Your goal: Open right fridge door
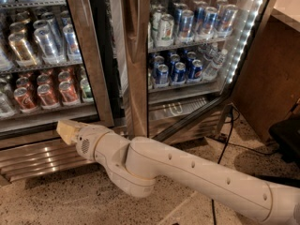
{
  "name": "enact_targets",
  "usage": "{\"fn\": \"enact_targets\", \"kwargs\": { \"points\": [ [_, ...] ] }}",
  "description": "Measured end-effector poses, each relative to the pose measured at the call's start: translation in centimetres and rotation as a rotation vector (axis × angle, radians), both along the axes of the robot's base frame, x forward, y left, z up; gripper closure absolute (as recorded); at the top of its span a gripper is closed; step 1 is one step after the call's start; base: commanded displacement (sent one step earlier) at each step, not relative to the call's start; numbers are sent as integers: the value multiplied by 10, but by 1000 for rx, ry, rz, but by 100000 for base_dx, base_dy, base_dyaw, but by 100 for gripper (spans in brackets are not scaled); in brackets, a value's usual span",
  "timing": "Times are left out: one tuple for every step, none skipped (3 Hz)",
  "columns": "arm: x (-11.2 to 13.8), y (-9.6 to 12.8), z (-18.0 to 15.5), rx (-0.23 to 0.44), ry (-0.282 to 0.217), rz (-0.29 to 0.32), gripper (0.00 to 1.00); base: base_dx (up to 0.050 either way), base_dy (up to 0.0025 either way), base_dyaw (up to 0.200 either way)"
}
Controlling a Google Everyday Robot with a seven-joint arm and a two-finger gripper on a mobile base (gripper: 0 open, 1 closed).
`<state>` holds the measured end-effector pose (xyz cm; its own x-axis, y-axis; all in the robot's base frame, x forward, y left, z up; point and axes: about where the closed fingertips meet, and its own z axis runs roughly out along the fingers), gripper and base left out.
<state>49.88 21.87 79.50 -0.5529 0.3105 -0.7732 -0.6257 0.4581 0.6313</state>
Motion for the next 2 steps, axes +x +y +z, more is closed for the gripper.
{"fn": "enact_targets", "kwargs": {
  "points": [
    [21,-14,-18,14,25,-80,100,0,0,0],
    [21,-14,-18,12,24,-80,100,0,0,0]
  ]
}}
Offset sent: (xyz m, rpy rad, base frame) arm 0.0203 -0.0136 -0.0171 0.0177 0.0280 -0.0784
